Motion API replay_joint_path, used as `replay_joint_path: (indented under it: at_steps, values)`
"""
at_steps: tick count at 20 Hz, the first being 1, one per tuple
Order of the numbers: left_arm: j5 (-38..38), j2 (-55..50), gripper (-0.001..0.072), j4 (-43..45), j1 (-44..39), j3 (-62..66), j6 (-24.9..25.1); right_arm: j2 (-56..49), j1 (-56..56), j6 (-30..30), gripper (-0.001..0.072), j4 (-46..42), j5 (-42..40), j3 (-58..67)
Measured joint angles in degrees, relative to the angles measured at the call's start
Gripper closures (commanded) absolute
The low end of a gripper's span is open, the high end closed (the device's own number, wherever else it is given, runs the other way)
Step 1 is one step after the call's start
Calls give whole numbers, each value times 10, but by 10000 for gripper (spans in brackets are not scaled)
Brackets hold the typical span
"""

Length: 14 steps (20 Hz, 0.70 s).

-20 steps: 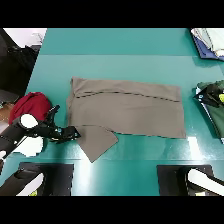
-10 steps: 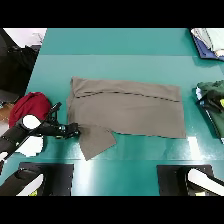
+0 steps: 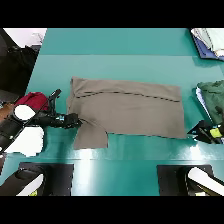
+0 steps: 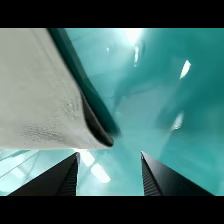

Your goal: Fold the shirts.

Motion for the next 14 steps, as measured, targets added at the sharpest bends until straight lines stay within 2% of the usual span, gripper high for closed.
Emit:
replay_joint_path:
  at_steps: [2,3,5,6,7,8,11,14]
  values:
    - [0,0,673,0,0,3,3,-12,1,-11,261,25,-9,-21]
    - [0,0,673,0,0,3,4,-17,7,-15,284,38,-10,-28]
    - [-2,0,673,-1,0,5,6,-19,23,-20,426,46,-28,-36]
    - [-4,0,673,-1,0,5,6,-17,30,-22,520,50,-38,-39]
    - [-5,0,673,-1,0,5,7,-11,36,-24,643,52,-54,-42]
    - [-5,0,674,-1,0,5,7,-3,40,-25,692,50,-70,-43]
    - [-12,0,675,0,0,6,8,36,46,-28,693,38,-86,-44]
    - [-43,1,675,10,0,8,8,94,49,-28,693,-8,-52,-36]
